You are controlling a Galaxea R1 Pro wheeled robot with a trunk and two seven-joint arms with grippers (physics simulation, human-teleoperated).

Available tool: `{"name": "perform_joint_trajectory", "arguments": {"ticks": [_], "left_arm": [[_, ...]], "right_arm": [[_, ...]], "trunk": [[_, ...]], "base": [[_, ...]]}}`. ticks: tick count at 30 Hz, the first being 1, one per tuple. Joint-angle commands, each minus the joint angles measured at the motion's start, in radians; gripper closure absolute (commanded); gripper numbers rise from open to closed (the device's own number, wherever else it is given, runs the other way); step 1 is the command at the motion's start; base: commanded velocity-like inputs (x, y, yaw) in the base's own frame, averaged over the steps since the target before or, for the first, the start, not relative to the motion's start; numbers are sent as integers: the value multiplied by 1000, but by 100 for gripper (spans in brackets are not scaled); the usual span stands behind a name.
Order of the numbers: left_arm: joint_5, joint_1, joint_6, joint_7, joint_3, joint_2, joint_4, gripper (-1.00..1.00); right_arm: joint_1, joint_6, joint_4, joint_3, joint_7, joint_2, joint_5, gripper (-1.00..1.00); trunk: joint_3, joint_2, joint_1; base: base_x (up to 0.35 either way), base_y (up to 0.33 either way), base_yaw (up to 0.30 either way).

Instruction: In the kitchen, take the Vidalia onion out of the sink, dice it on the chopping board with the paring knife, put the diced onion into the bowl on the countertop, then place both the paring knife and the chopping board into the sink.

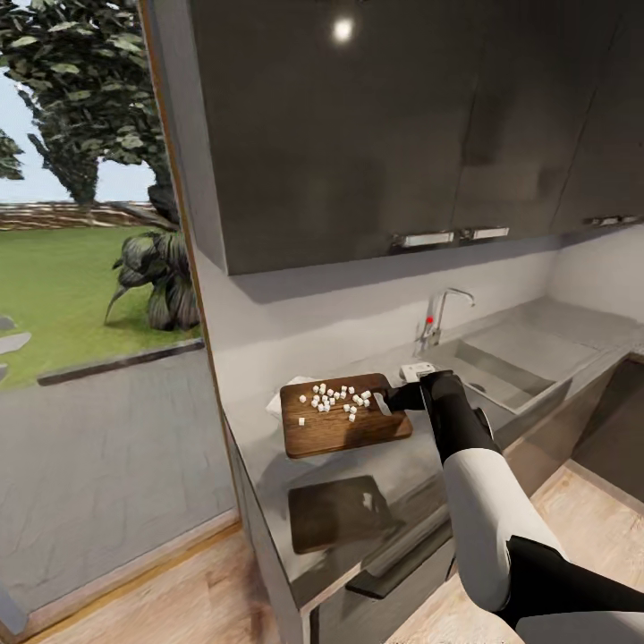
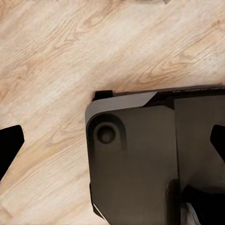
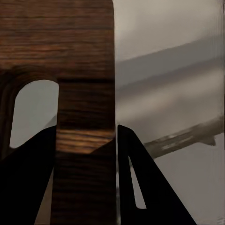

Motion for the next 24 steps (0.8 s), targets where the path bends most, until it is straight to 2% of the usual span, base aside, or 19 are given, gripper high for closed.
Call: {"name": "perform_joint_trajectory", "arguments": {"ticks": [1, 24], "left_arm": [[9, -2, -7, 0, -8, -1, 4, -100], [9, -2, -6, 0, -9, -2, 4, -100]], "right_arm": [[-1, 2, -2, -5, 8, 2, 9, 100], [-1, 2, -3, -5, 8, 2, 9, 100]], "trunk": [[-1, -2, 1], [16, -2, 1]], "base": [[0, 299, -274], [0, 288, -269]]}}
